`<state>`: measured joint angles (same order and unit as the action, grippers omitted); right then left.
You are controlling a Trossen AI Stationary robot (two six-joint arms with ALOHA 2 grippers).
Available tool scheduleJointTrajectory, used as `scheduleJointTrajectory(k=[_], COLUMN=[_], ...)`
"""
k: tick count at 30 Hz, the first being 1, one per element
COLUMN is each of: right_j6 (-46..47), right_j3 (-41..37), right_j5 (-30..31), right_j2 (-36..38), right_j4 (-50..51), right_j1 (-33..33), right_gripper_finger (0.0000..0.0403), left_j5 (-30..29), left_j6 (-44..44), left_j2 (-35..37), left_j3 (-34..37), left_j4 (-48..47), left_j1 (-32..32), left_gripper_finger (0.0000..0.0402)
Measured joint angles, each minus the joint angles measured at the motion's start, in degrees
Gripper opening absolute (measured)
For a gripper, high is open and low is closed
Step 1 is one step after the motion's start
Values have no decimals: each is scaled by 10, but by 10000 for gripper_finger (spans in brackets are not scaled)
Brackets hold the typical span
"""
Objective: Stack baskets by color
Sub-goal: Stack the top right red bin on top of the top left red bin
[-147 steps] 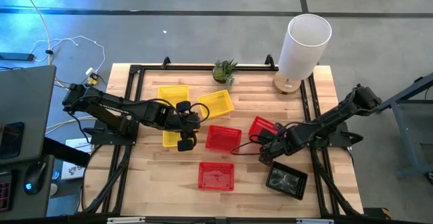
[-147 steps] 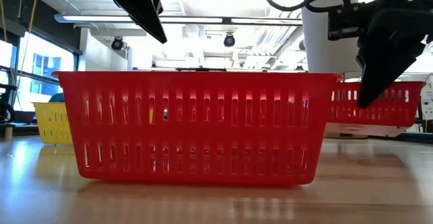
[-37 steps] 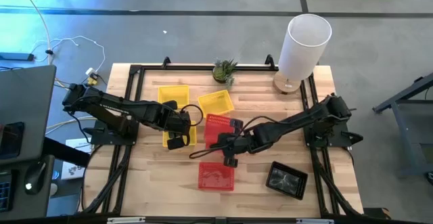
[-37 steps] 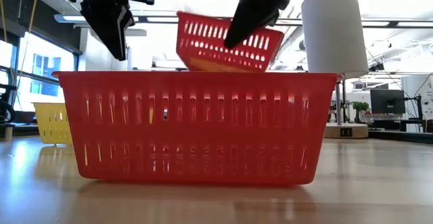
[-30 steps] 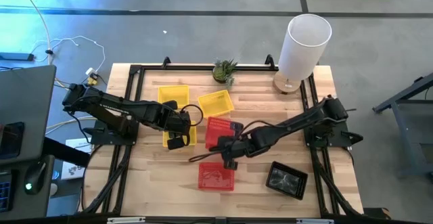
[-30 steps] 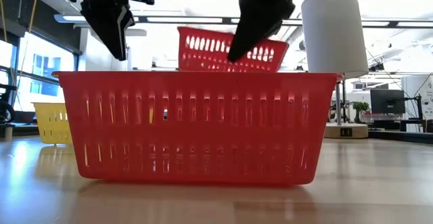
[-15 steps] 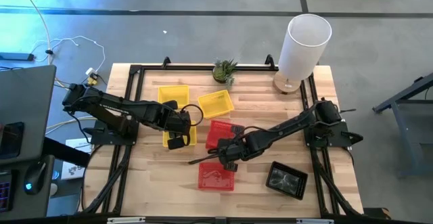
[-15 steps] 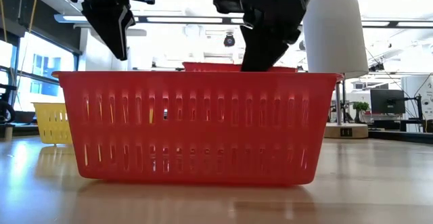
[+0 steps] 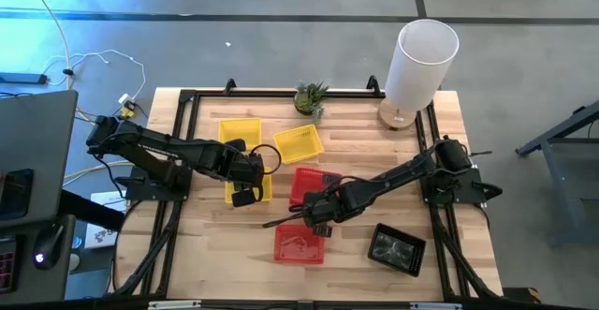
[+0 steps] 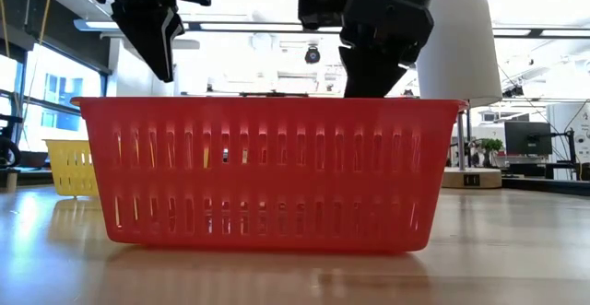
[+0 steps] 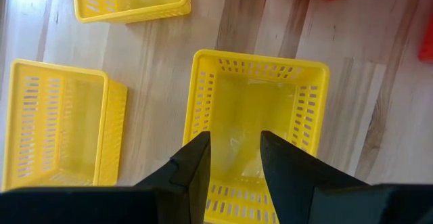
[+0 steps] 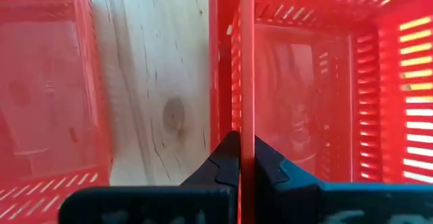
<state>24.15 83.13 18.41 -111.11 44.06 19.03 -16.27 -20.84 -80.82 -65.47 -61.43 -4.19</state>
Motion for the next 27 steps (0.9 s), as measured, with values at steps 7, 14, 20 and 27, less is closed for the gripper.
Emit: scheduleJointTrajectory(k=[7, 14, 20, 27], right_j6=[-6, -12, -12, -11], right_j3=[0, 0, 0, 0], right_j5=[0, -25, -25, -23], right_j2=[0, 0, 0, 0], right_j4=[0, -1, -1, -1], right_j1=[0, 0, 0, 0], right_gripper_finger=[0, 0, 17, 98], left_j5=[0, 1, 6, 7], left_j6=[0, 0, 0, 0], left_j2=[0, 0, 0, 0], left_j3=[0, 0, 0, 0], left_j4=[0, 0, 0, 0], left_j1=[0, 0, 0, 0], left_gripper_finger=[115, 115, 115, 115])
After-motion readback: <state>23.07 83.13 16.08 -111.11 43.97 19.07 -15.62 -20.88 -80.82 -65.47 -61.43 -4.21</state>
